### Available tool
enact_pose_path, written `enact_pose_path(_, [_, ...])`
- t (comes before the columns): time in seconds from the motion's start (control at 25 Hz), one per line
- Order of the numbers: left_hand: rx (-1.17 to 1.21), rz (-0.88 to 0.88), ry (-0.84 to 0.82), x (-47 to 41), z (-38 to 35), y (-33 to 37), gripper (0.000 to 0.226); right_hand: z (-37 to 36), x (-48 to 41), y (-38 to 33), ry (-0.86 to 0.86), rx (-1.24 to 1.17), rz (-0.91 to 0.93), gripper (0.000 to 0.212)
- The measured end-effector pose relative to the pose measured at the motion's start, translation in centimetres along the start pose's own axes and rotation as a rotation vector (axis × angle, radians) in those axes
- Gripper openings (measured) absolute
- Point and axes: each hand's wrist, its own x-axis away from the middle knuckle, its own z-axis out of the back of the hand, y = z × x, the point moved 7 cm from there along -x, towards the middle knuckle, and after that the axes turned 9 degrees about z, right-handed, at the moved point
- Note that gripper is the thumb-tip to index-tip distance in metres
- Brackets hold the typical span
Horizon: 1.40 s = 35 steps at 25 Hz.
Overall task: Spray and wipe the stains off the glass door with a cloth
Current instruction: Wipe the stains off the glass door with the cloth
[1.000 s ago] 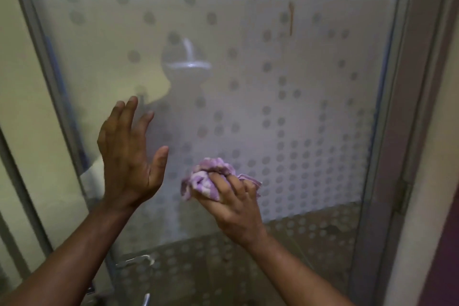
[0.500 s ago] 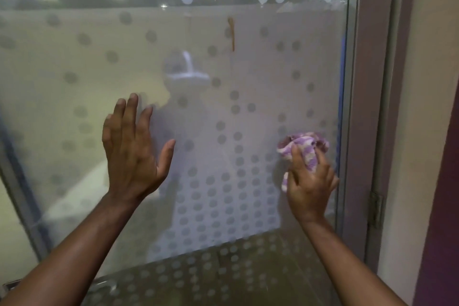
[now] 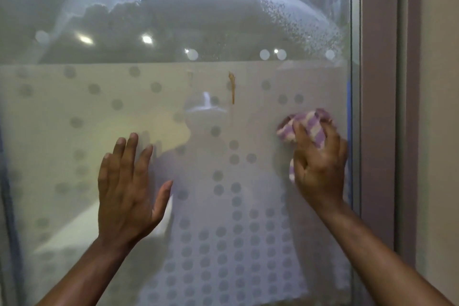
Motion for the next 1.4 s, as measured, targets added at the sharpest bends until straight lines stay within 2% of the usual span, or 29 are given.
enact_pose_path(0.2, [-0.018, -0.002, 0.006, 0.2, 0.0, 0.1, 0.078, -0.4, -11.7, -0.1, 0.042, -0.016, 0.005, 0.063])
enact_pose_path(0.36, [-0.030, -0.013, 0.008, 0.1, -0.1, 0.1, 0.079, -0.8, -16.4, -0.4, 0.081, -0.018, 0.000, 0.058])
enact_pose_path(0.48, [-0.029, -0.015, 0.006, 0.2, -0.2, 0.1, 0.080, -1.2, -15.7, -1.5, 0.091, -0.033, 0.021, 0.055])
enact_pose_path(0.64, [-0.018, -0.017, 0.003, 0.2, -0.3, 0.1, 0.080, -1.9, -10.5, -5.9, 0.032, -0.081, 0.224, 0.050])
enact_pose_path(0.84, [-0.009, -0.015, -0.005, 0.2, -0.2, 0.1, 0.081, -2.4, -3.3, -12.9, -0.018, -0.198, 0.478, 0.032])
enact_pose_path(1.0, [-0.006, -0.010, -0.013, 0.1, 0.0, 0.0, 0.080, -2.0, -2.7, -13.9, -0.029, -0.180, 0.624, 0.036])
enact_pose_path(1.08, [0.000, -0.014, -0.015, 0.1, 0.0, 0.1, 0.078, -1.7, -5.6, -12.1, 0.012, -0.141, 0.542, 0.031])
enact_pose_path(1.16, [0.017, -0.013, -0.026, 0.0, 0.2, 0.2, 0.078, -1.6, -9.4, -9.6, 0.027, -0.049, 0.361, 0.030])
enact_pose_path(1.28, [0.055, -0.007, -0.049, -0.3, 0.9, 0.5, 0.077, -0.8, -14.6, -6.0, 0.113, 0.051, 0.070, 0.043])
enact_pose_path(1.4, [0.128, -0.042, -0.027, -1.0, 2.4, 0.3, 0.073, -0.4, -18.5, -4.2, 0.180, 0.028, -0.090, 0.045])
